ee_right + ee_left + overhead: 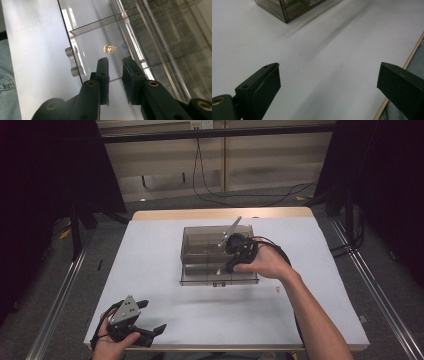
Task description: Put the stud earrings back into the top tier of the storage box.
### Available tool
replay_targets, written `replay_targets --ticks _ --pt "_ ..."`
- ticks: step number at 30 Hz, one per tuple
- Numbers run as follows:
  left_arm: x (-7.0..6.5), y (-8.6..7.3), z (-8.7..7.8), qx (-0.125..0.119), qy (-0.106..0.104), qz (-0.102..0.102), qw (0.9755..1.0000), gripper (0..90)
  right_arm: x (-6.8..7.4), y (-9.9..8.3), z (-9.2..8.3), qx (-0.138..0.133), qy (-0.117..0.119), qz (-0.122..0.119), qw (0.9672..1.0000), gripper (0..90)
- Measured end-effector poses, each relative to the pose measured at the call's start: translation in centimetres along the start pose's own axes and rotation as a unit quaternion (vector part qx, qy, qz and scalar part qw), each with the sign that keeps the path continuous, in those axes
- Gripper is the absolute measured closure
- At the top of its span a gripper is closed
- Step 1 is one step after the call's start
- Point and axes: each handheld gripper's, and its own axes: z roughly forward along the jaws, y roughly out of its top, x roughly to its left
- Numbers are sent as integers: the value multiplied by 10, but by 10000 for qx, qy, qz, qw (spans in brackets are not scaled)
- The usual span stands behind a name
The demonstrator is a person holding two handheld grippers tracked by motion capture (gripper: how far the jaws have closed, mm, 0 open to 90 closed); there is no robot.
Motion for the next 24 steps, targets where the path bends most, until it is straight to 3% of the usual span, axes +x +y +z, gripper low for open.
replay_targets --ticks 5,24 --pt "1 0 0 11 17 -1 10000 48 -1 -8 -11 -234 24 5 9997 747" --pt "1 0 0 24 45 -4 10000 48 -5 -46 -44 -634 -74 246 9977 725"
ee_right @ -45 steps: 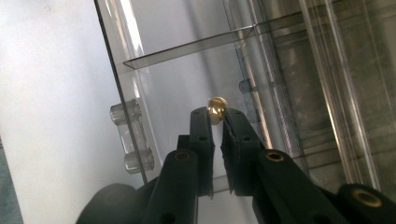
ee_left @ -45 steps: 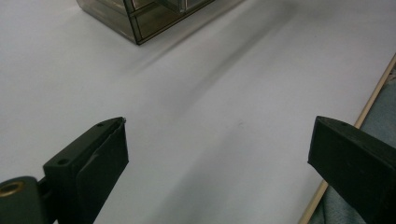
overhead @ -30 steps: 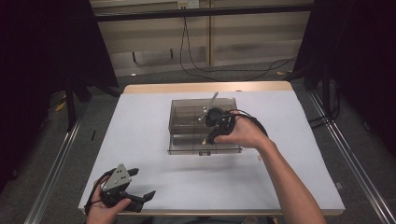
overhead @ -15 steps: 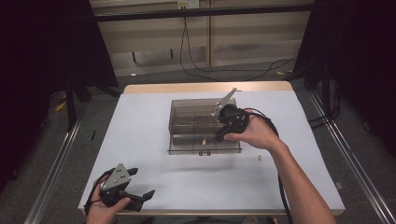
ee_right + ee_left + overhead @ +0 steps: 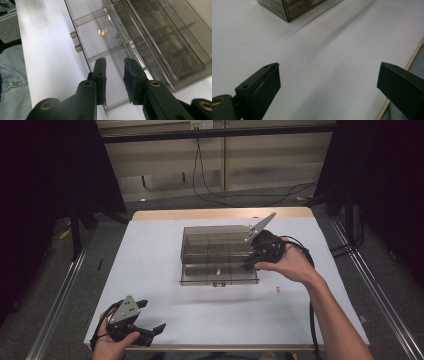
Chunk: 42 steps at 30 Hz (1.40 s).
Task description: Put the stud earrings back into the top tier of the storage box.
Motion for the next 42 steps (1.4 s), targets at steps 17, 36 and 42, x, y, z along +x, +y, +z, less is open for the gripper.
replay_targets --ticks 17,36,42 --pt "-1 0 -1 -31 -4 -26 10000 48 -7 -41 -25 17 -234 223 9995 720" --pt "-1 0 0 -5 6 -5 10000 48 -17 -82 -19 487 -329 582 9966 722" --pt "-1 0 -1 -7 6 -6 10000 48 -18 -88 -9 682 -312 674 9949 728"
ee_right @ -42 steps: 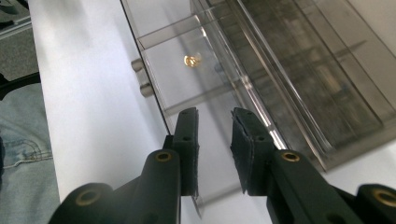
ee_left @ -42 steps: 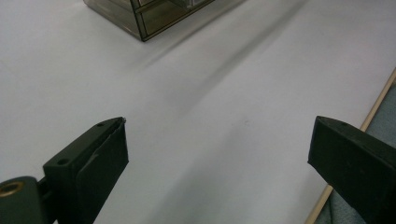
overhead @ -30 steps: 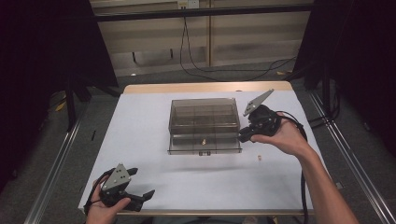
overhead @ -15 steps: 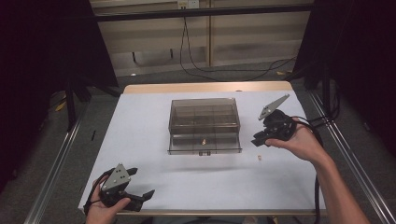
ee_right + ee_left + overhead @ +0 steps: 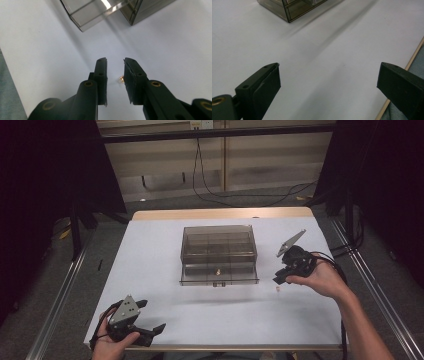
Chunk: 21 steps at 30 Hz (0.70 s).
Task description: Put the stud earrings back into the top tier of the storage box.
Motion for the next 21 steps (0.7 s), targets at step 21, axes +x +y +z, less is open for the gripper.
replay_targets --ticks 21 --pt "0 0 0 15 12 31 10000 48 -7 -10 37 846 -91 40 9964 765"
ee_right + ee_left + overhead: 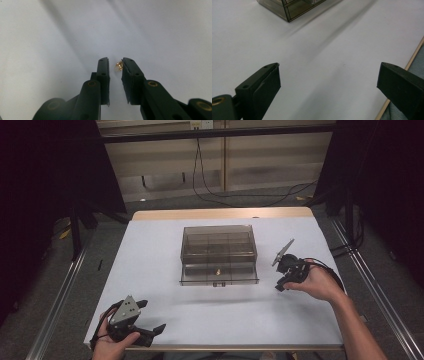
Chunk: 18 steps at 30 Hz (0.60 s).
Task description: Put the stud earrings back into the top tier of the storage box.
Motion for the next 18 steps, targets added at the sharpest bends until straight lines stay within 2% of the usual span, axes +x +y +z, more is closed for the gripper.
replay_targets --ticks 2,5,8,18 --pt "0 0 0 1 -3 -2 10000 48 0 1 1 34 -27 19 10000 770" --pt "0 0 0 8 -2 0 10000 48 -1 1 3 55 -60 -88 9999 781" --pt "0 0 0 7 -3 5 10000 48 -1 1 6 147 -60 -6 9999 790" --pt "0 0 0 10 -6 9 10000 48 -3 3 12 227 -79 -79 9997 802"
